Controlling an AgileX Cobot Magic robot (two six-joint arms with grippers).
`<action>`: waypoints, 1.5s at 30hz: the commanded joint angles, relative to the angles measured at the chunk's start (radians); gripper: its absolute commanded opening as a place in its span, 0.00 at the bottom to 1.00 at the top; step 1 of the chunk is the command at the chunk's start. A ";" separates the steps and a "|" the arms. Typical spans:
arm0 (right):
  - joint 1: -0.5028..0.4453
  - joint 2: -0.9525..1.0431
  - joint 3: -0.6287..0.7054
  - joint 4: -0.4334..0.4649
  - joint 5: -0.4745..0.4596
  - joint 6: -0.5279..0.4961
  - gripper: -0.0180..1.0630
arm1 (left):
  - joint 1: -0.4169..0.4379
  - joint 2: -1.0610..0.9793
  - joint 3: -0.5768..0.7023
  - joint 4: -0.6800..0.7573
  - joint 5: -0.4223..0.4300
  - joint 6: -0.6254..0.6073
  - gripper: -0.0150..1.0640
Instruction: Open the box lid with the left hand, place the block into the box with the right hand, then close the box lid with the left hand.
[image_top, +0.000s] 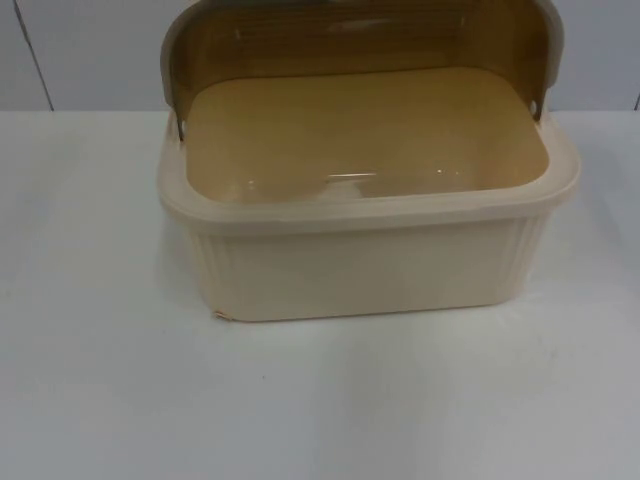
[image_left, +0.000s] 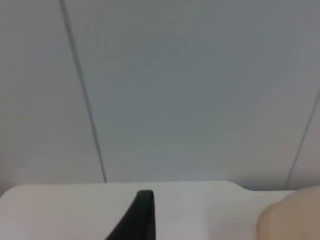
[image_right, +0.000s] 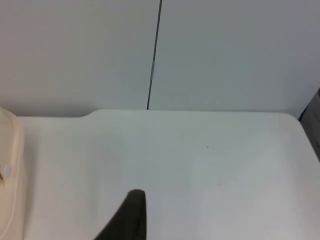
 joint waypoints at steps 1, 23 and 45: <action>0.000 0.010 -0.009 -0.003 -0.005 0.001 0.98 | 0.017 -0.009 0.003 0.003 0.024 -0.025 0.99; -0.007 0.410 0.171 0.025 -0.220 0.026 0.98 | 0.098 -0.038 0.005 0.015 0.193 0.012 0.99; -0.164 0.814 0.171 0.154 -0.441 -0.184 0.98 | 0.098 -0.038 0.005 0.055 0.244 -0.009 0.99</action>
